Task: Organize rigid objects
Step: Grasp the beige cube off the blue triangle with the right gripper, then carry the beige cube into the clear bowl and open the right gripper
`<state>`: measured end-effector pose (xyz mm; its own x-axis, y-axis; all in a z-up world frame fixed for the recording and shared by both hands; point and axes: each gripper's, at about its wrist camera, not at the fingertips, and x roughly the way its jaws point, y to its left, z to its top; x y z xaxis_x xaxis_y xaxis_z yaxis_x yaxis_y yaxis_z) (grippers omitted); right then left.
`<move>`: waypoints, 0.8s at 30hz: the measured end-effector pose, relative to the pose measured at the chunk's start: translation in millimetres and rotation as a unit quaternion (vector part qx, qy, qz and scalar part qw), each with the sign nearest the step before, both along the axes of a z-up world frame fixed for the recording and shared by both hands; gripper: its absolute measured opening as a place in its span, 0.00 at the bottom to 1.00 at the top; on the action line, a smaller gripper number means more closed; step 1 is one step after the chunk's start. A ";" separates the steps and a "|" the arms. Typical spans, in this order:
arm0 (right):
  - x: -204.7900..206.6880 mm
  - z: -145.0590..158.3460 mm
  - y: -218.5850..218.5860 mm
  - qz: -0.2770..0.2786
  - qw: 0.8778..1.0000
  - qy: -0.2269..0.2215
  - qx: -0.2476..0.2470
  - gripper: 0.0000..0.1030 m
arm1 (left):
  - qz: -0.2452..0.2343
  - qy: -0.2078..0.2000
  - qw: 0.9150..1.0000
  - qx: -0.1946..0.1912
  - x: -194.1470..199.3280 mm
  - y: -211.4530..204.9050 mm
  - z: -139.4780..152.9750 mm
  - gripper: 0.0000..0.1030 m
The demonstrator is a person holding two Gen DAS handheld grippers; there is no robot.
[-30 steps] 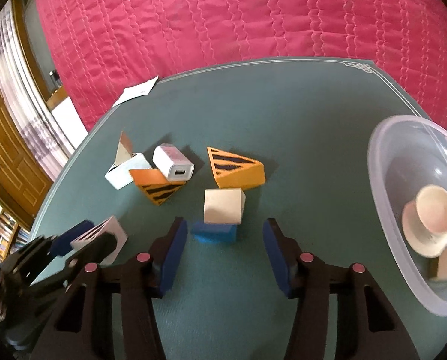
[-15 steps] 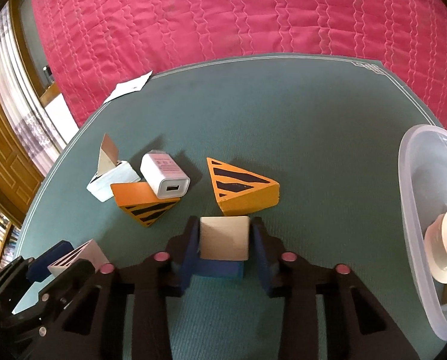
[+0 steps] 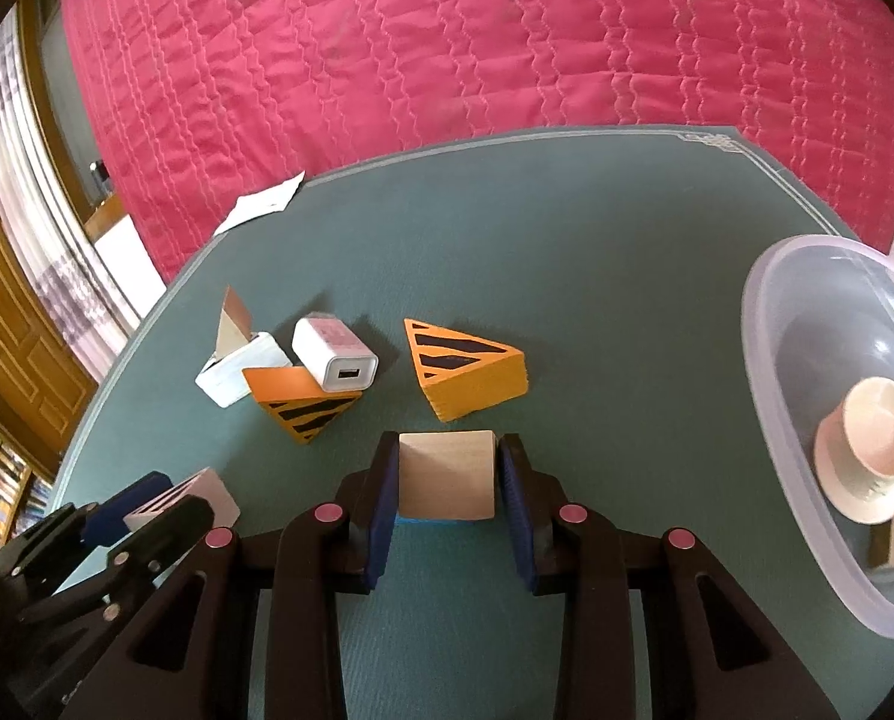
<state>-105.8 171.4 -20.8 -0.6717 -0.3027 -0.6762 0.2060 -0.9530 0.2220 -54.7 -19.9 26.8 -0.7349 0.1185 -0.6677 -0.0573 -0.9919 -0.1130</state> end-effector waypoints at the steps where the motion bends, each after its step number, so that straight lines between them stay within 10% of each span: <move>1: 2.5 1.5 2.3 -0.002 1.000 0.002 -0.002 0.32 | -0.002 0.001 1.000 0.001 0.5 0.4 0.3 0.39; 19: 47.5 14.8 48.9 -0.049 0.998 0.019 -0.027 0.32 | -0.001 -0.003 1.000 0.003 2.0 -1.6 -1.7 0.37; 24: 61.4 20.9 69.6 -0.071 0.997 0.026 -0.029 0.32 | 0.010 -0.012 1.000 0.013 1.8 -7.6 -3.3 0.52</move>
<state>-44.4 241.0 0.1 -0.7447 -0.2392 -0.6231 0.0823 -0.9594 0.2699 -52.9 -27.5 23.5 -0.7214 0.1225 -0.6816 -0.0351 -0.9894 -0.1406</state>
